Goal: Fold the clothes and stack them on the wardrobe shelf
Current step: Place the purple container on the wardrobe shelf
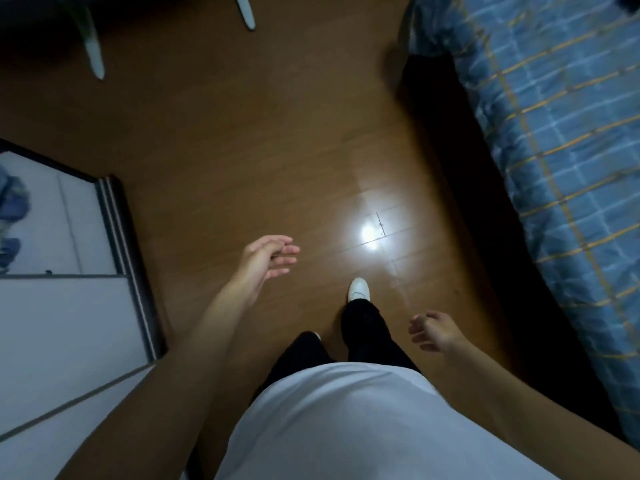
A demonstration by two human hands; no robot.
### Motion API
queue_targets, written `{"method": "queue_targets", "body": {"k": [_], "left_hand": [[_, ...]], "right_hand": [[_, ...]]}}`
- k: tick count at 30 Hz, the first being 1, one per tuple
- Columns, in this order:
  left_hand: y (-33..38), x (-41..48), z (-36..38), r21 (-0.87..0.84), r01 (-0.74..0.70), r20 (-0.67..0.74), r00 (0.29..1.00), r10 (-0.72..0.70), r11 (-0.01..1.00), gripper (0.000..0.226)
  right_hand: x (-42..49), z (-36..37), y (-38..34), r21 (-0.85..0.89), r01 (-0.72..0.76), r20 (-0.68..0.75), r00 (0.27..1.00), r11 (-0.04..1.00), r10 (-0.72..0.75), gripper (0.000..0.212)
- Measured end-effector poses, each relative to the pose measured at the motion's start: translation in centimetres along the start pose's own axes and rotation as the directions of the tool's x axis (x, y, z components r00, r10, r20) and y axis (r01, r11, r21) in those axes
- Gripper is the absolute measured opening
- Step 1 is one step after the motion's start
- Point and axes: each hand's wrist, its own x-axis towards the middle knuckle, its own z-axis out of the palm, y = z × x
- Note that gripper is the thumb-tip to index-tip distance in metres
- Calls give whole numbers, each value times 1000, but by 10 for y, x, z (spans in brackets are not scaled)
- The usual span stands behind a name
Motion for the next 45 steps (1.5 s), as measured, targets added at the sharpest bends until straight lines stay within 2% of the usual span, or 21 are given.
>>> {"method": "queue_targets", "body": {"k": [3, 6, 10, 13, 16, 22, 25, 29, 34, 37, 39, 43, 45], "left_hand": [[0, 15, -6, 35, 129, -64, 990, -126, 991, 22], [-9, 16, -19, 22, 266, -134, 956, -261, 964, 19], [-21, 12, -45, -14, 412, -196, 892, -407, 911, 25], [-20, 24, -69, -95, 476, -205, 850, -485, 874, 27], [-5, 53, -95, -141, 468, -207, 848, -488, 873, 27], [80, 138, -152, -162, 423, -161, 880, -447, 891, 27], [155, 185, -172, -146, 312, -173, 926, -335, 939, 29], [274, 248, -187, -150, 96, -169, 978, -121, 984, 25], [391, 316, -199, -144, -75, -151, 987, 53, 987, 21], [433, 353, -211, -118, -46, -169, 985, 26, 992, 23], [448, 374, -221, -118, 26, -192, 980, -49, 993, 25], [448, 409, -253, -61, 214, -202, 954, -222, 975, 24], [440, 421, -272, -111, 298, -238, 918, -316, 948, 21]], "right_hand": [[15, 0, -79, -72, 110, 60, 993, 991, -106, 16], [21, 12, -172, -33, 236, 113, 966, 971, -231, 18], [21, 40, -295, 64, 400, 199, 893, 914, -404, 11], [26, 64, -367, 72, 489, 238, 838, 869, -491, 17], [36, 88, -420, 15, 511, 249, 831, 860, -498, 16], [58, 104, -479, -150, 381, 186, 917, 912, -352, 15], [70, 101, -498, -217, 311, 132, 948, 925, -288, 19], [90, 95, -527, -330, 240, 110, 970, 913, -215, 23], [133, 93, -589, -388, 197, 109, 980, 901, -167, 22], [164, 104, -654, -371, 175, 93, 984, 912, -151, 19], [178, 115, -710, -331, 178, 102, 983, 927, -153, 18], [184, 150, -838, -231, 324, 212, 937, 917, -278, 16], [179, 170, -905, -168, 415, 251, 895, 894, -368, 15]]}}
